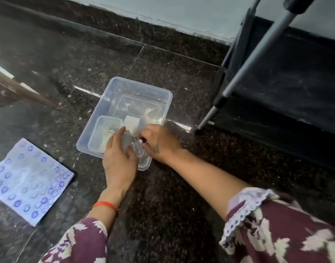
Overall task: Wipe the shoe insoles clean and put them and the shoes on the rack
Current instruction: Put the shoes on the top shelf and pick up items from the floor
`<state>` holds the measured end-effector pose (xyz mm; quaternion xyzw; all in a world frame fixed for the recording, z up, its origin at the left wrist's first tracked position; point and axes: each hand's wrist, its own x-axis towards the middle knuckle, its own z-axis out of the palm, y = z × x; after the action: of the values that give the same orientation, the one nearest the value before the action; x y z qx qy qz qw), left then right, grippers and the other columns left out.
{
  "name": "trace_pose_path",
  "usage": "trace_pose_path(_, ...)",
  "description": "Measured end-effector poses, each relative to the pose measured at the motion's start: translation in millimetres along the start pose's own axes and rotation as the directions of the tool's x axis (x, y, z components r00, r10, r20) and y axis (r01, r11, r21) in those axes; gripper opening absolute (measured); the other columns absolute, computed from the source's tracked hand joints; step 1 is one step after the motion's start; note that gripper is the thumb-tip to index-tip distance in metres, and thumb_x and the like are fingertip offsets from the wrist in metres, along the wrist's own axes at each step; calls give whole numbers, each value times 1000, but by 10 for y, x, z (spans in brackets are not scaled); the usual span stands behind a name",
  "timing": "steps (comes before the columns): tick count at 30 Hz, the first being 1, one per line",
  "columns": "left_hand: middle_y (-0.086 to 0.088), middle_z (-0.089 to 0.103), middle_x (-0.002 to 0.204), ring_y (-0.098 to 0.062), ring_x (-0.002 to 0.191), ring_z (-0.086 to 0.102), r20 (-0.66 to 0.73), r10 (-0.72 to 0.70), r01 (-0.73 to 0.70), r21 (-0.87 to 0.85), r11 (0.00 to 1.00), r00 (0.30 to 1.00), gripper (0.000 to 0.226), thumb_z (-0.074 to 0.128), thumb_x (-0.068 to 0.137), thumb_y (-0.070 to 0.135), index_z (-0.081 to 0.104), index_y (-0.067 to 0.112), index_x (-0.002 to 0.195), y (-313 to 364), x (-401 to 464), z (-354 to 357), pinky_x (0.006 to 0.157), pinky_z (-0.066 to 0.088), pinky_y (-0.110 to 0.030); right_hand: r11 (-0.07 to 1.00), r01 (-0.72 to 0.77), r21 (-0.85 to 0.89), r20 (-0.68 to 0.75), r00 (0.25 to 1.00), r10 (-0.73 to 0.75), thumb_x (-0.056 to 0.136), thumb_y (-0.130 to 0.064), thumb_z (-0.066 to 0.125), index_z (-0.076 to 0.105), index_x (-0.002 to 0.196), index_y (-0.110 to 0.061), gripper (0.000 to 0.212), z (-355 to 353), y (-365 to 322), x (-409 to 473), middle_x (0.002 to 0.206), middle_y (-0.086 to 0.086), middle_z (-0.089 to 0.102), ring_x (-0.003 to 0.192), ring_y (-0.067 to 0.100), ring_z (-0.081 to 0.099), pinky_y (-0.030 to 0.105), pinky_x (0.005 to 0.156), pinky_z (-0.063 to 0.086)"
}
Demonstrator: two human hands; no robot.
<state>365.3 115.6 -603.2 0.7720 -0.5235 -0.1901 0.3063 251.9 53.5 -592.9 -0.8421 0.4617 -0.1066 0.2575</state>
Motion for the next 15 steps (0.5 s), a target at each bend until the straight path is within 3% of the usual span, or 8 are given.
trace_pose_path(5,-12,53,134,-31,115,57,-22,-68,68,10,998,997,51,50,85,-1,50,14,133,-120,10,-78,96,41,-38,961,119,-251,221,973,-63,87,3,48,59,111,2,26,176,-160,139,118,18,56,115,31,46,35,91,40)
trace_pose_path(15,-6,55,132,-29,112,59,-32,-33,32,-11,999,999,51,50,84,-4,52,14,132,-178,58,-13,95,47,-42,856,223,-467,252,961,-113,89,-9,50,65,103,-9,20,326,-128,233,111,6,60,114,24,42,26,79,39)
